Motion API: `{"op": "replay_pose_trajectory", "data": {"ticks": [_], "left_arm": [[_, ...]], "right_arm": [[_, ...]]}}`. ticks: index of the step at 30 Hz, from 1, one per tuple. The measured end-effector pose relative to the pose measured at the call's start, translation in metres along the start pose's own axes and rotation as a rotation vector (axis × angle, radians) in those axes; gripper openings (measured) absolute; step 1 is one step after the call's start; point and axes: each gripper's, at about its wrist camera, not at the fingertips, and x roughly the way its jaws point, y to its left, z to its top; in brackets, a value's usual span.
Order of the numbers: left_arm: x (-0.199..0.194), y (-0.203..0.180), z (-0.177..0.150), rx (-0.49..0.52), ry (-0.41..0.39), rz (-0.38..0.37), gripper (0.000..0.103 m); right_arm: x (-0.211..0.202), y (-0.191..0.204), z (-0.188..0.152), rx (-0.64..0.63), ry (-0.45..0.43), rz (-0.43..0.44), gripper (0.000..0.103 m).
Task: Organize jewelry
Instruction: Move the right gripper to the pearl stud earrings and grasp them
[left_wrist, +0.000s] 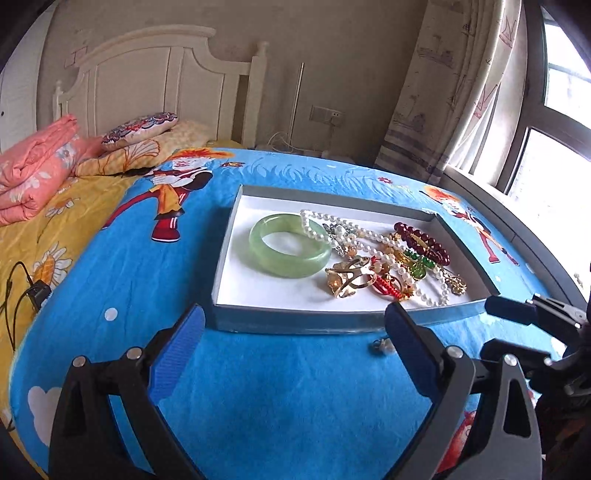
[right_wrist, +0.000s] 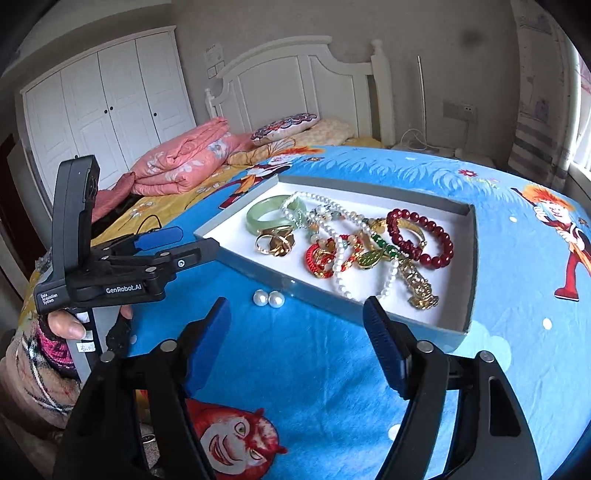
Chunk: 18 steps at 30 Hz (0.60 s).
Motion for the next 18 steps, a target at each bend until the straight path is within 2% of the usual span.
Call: {"op": "replay_pose_trajectory", "data": {"ticks": [1, 4, 6, 8, 11, 18], "left_arm": [[0.001, 0.004, 0.001, -0.022, 0.001, -0.013, 0.097], [0.006, 0.016, 0.0, -0.088, 0.02, -0.06, 0.097], [0.003, 0.021, -0.002, -0.114, 0.001, -0.081, 0.097], [-0.002, 0.019, -0.003, -0.1, -0.028, -0.099, 0.097], [-0.003, 0.017, -0.002, -0.097, -0.034, -0.109, 0.097], [-0.012, 0.042, -0.002, -0.235, -0.08, -0.127, 0.097]], "right_arm": [[0.005, 0.005, -0.001, -0.016, 0.015, -0.033, 0.052], [0.02, 0.011, -0.003, -0.036, 0.062, -0.099, 0.041], [0.025, 0.013, -0.002, -0.028, 0.078, -0.138, 0.038], [0.032, 0.014, -0.002, -0.012, 0.103, -0.147, 0.037], [0.042, 0.018, -0.002, -0.014, 0.138, -0.206, 0.037], [0.055, 0.017, 0.002, 0.03, 0.168, -0.273, 0.037]]}}
